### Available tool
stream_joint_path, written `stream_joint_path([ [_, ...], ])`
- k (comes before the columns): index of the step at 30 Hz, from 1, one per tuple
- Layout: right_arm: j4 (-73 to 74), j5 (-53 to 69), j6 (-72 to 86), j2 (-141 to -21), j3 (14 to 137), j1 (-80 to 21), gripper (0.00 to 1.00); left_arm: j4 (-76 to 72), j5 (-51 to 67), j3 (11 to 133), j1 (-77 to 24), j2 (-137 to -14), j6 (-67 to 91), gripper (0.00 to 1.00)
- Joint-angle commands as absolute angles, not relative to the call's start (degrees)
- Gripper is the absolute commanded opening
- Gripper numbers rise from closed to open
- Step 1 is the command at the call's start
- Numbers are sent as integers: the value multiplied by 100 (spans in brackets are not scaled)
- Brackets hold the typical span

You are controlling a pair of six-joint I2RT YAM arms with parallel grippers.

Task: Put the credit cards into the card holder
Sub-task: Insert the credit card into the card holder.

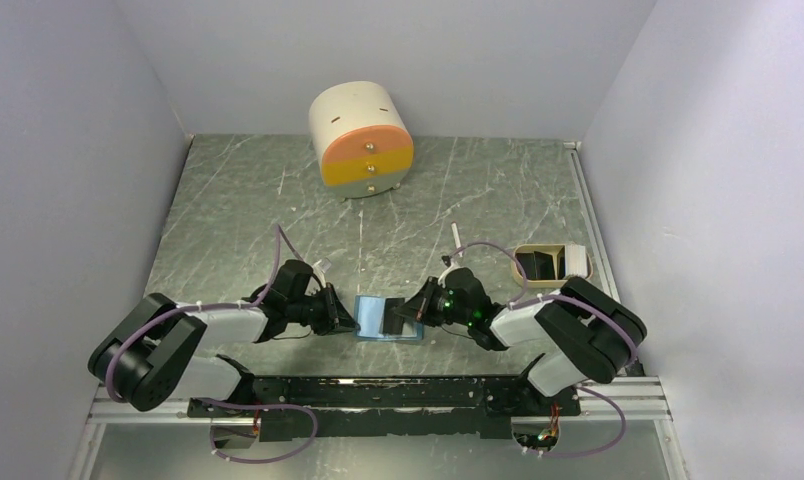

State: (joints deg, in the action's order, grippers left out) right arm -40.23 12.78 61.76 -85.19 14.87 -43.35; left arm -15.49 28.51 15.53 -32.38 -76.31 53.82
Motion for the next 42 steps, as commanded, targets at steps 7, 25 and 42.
stream_joint_path([
  [7,-4054,1565,6140,-8840,1615,-4434,0,-1701,2918,1570,-3201,-7675,5354,12],
  [25,-1893,905,5500,-8587,2344,-4431,27,-1695,2897,1556,-3207,-7641,5378,13],
  [42,-1568,739,5525,-8516,2461,-4685,32,-1868,3010,1521,-3208,-7686,5417,14],
])
